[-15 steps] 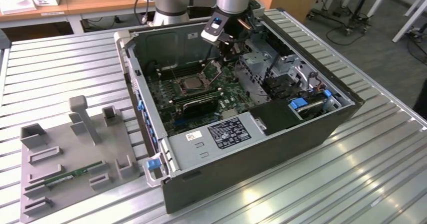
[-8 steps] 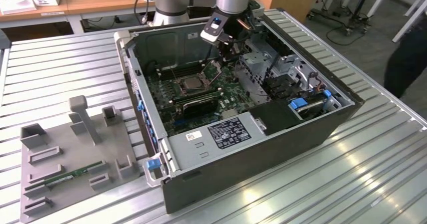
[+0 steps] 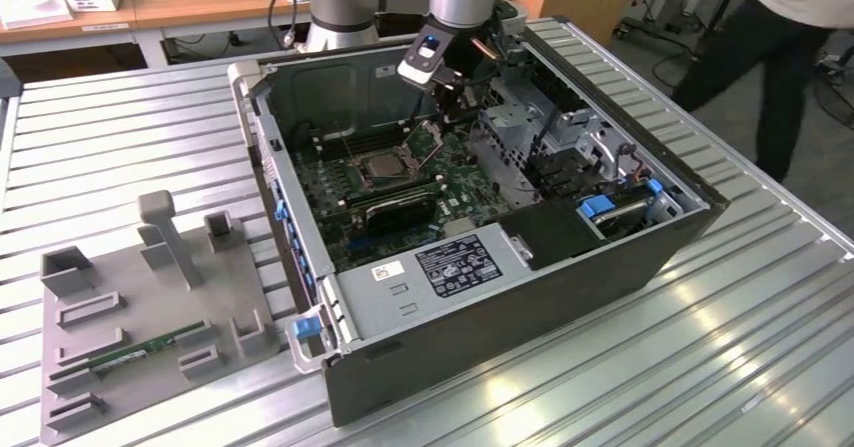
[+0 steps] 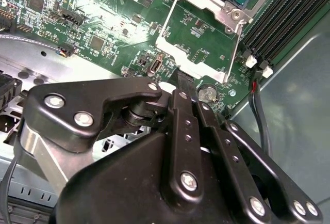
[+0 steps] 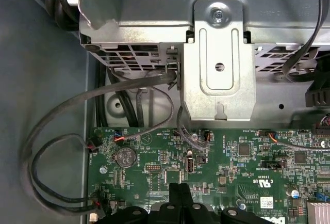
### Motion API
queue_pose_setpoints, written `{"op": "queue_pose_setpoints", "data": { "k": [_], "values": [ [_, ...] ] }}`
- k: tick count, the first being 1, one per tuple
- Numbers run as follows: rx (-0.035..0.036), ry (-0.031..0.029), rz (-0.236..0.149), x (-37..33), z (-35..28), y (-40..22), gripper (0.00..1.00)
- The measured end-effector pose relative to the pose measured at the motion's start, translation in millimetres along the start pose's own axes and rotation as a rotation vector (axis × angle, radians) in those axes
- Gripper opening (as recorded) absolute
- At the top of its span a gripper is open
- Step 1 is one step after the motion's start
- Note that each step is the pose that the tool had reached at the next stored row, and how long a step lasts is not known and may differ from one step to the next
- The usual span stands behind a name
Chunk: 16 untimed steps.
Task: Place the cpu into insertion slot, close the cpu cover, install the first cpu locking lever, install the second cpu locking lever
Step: 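Close the cpu cover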
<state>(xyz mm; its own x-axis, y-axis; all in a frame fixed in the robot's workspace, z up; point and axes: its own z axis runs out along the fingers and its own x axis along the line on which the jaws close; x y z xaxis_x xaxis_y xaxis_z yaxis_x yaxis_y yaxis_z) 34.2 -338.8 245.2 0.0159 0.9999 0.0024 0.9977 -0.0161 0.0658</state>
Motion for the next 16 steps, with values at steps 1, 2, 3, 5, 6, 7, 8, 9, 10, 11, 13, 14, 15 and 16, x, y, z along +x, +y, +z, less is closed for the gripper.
{"op": "queue_pose_setpoints", "data": {
  "k": [1, 2, 3, 5, 6, 7, 8, 9, 10, 11, 13, 14, 15, 16],
  "values": [
    [0.0, 0.0001, 0.0, 0.1, 0.1, 0.0, 0.11],
    [0.0, 0.0, 0.0, 0.2, 0.1, -0.1, 0.11],
    [-0.0001, 0.0001, 0.0, 0.4, 0.2, -0.4, 0.11],
    [0.0001, -0.0002, 0.0, 0.8, 0.2, -1.3, 0.11],
    [0.0, 0.0, 0.0, 1.0, 0.3, -1.9, 0.11],
    [0.0, 0.0, 0.0, 1.1, 0.4, -2.7, 0.11],
    [0.0, 0.0, 0.0, 1.3, 0.4, -3.7, 0.11],
    [0.0, -0.0001, 0.0, 1.4, 0.4, -4.8, 0.11],
    [0.0, -0.0001, 0.0, 1.6, 0.4, -5.8, 0.11],
    [0.0, 0.0, 0.0, 1.7, 0.4, -6.8, 0.11],
    [0.0, 0.0, 0.0, 2.0, 0.2, -9.3, 0.11],
    [0.0, 0.0, 0.0, 2.1, 0.1, -10.6, 0.11],
    [0.0, 0.0001, 0.0, 2.3, 0.0, -13.2, 0.11],
    [-0.0001, 0.0002, 0.0, 2.4, -0.1, -14.9, 0.11]
  ]
}}
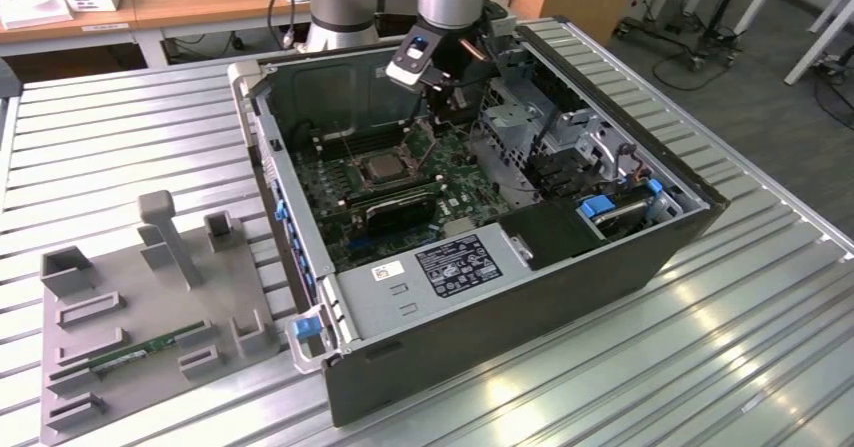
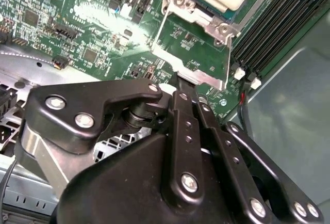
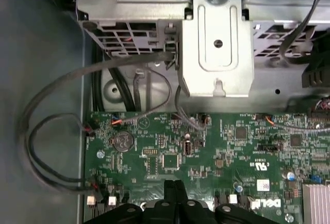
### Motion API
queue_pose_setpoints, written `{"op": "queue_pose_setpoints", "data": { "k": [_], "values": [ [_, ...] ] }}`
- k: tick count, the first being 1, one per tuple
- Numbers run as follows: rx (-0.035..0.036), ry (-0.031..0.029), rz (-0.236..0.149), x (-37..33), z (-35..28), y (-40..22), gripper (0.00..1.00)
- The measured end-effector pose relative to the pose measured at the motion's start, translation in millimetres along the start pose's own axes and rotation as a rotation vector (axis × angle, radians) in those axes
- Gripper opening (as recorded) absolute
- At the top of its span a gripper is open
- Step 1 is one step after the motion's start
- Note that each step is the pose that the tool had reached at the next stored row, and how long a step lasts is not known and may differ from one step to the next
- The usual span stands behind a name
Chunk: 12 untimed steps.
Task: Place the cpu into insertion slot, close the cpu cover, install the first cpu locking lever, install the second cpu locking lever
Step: 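Close the cpu cover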
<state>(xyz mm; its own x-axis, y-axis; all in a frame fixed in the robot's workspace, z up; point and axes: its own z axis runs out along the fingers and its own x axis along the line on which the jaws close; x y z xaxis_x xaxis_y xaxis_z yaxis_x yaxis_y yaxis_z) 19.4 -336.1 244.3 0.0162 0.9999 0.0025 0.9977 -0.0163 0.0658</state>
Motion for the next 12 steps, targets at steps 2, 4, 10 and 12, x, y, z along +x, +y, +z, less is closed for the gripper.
{"op": "queue_pose_setpoints", "data": {
  "k": [2, 4, 10, 12],
  "values": [
    [-0.0001, 0.0, 0.0, 0.2, -0.2, -2.9, 0.11],
    [0.0, 0.0, 0.0, 0.3, -0.3, -5.6, 0.11],
    [-0.0002, 0.0, 0.0, 0.6, -0.8, -14.5, 0.11],
    [-0.0003, 0.0001, 0.0, 0.7, -1.0, -17.9, 0.11]
  ]
}}
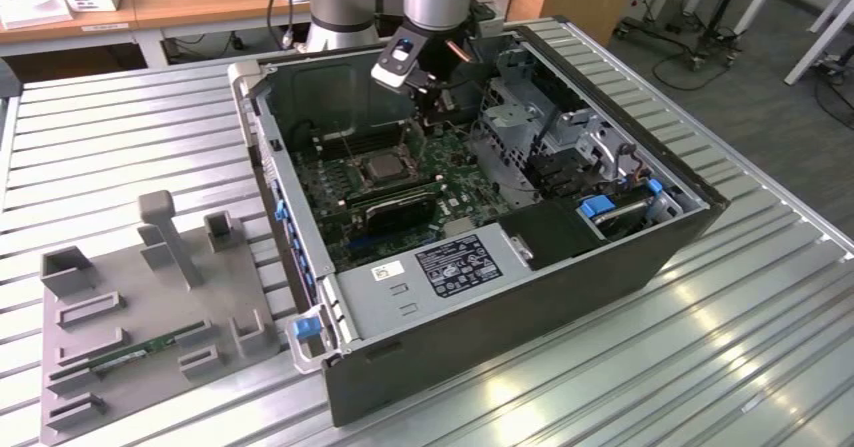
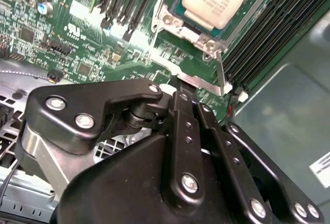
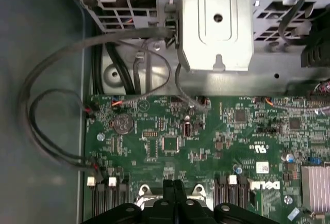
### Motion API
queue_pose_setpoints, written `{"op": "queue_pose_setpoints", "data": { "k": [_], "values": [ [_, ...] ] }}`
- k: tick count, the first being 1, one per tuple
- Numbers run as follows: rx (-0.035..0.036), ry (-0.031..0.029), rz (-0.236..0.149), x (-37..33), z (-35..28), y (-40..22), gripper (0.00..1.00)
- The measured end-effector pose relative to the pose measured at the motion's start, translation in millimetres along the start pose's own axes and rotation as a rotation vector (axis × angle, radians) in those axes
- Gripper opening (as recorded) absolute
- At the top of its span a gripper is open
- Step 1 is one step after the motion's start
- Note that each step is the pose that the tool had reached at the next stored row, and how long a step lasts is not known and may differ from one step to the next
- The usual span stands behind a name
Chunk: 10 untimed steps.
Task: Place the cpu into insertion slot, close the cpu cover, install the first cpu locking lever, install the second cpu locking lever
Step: 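Close the cpu cover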
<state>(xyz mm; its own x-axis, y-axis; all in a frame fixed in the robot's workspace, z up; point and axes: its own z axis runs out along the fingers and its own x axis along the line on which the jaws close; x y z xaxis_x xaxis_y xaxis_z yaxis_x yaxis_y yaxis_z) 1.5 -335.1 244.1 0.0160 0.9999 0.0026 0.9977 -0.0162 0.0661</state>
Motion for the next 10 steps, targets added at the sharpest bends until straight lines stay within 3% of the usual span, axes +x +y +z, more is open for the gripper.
{"op": "queue_pose_setpoints", "data": {
  "k": [10],
  "values": [
    [-0.0003, 0.0, 0.0, 0.8, -0.9, -17.7, 0.11]
  ]
}}
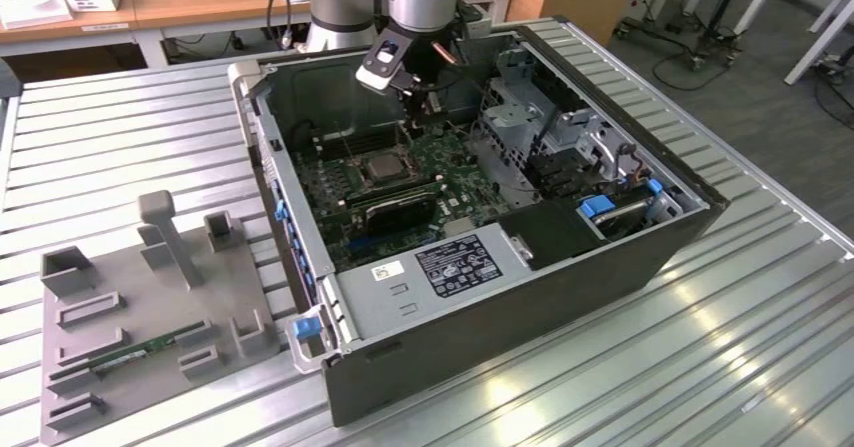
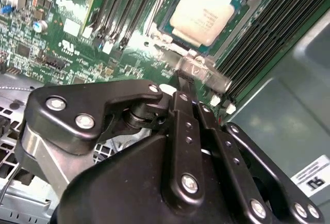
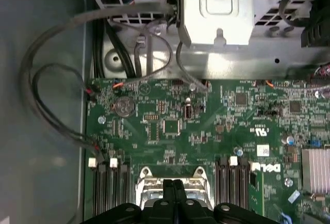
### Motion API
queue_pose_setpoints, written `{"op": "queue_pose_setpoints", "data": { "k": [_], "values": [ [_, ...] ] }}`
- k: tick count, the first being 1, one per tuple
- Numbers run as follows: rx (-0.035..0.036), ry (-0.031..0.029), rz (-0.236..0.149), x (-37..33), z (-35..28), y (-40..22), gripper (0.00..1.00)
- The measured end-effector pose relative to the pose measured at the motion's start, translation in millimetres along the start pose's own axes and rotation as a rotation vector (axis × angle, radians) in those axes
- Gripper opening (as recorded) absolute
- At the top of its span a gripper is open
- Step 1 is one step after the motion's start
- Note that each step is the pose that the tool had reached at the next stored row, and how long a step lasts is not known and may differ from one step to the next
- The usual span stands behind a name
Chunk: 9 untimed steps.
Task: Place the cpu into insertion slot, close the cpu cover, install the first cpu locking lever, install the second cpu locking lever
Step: 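Close the cpu cover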
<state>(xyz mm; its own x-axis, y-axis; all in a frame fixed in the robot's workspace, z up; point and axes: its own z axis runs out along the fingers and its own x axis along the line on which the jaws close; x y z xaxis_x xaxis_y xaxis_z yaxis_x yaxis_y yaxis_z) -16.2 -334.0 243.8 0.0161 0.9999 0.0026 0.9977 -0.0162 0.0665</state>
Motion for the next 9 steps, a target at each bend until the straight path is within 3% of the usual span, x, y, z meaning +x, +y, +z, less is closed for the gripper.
{"op": "queue_pose_setpoints", "data": {
  "k": [5, 9],
  "values": [
    [-0.0001, 0.0, 0.0, 0.4, -0.3, -7.5, 0.11],
    [-0.0001, 0.0, 0.0, 0.4, -0.4, -8.2, 0.11]
  ]
}}
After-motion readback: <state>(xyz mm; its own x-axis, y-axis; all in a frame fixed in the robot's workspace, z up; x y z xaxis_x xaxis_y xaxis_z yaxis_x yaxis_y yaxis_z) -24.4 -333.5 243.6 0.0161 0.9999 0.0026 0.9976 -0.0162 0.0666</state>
